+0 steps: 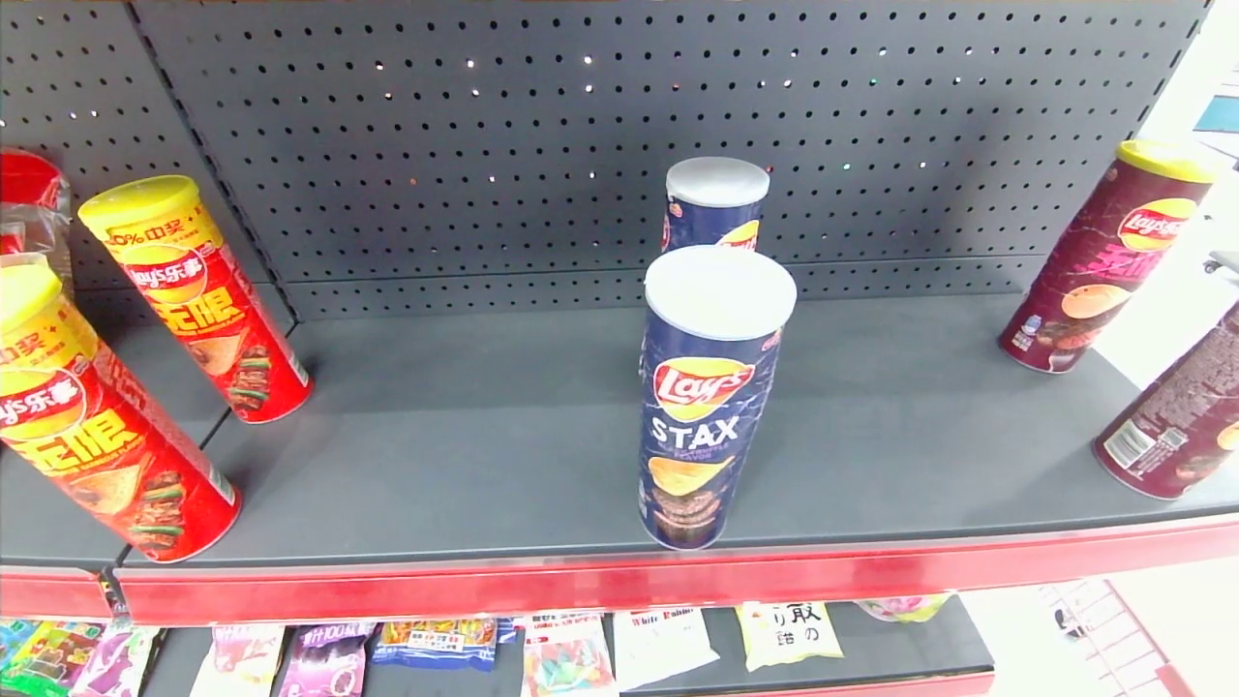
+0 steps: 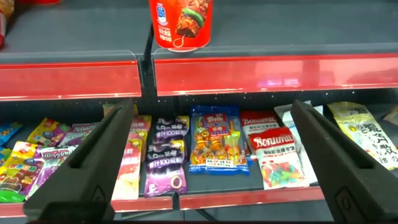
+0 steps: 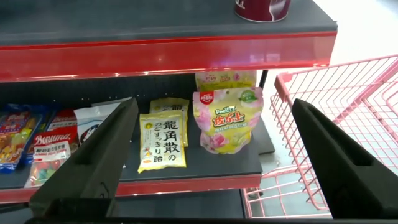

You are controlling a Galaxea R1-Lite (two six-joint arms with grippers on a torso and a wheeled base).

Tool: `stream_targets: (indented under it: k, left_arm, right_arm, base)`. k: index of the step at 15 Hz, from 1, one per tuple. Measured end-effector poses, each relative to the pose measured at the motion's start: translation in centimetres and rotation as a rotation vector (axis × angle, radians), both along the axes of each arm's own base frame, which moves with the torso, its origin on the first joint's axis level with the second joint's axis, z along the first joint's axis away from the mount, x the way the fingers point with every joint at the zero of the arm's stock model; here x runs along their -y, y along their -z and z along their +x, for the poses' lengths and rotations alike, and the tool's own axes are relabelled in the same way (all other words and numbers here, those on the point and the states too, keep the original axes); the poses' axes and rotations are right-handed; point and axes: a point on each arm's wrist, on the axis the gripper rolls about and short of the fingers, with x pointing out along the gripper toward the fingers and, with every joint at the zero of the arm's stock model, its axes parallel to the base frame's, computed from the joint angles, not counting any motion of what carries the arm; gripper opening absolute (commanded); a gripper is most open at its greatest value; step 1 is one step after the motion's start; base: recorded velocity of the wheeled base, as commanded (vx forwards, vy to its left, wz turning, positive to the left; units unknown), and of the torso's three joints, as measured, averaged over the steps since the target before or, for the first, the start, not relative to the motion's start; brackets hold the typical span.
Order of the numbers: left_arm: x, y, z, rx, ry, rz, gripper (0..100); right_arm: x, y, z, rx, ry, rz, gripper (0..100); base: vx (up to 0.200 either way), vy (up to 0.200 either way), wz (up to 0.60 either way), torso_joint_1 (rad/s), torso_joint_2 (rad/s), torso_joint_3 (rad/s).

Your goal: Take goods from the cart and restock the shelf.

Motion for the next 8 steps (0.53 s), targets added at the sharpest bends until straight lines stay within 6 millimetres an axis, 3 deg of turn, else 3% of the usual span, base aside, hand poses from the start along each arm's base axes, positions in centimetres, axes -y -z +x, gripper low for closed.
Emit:
stream_targets:
  k: [8]
  left_arm:
    - [0.00,0.00,0.00,0.000,0.000,0.000,100]
  right_arm:
    - [0.00,0.00,0.00,0.000,0.001,0.000,100]
  base:
    - [0.000,0.000,0.00,0.000,0.00,0.000]
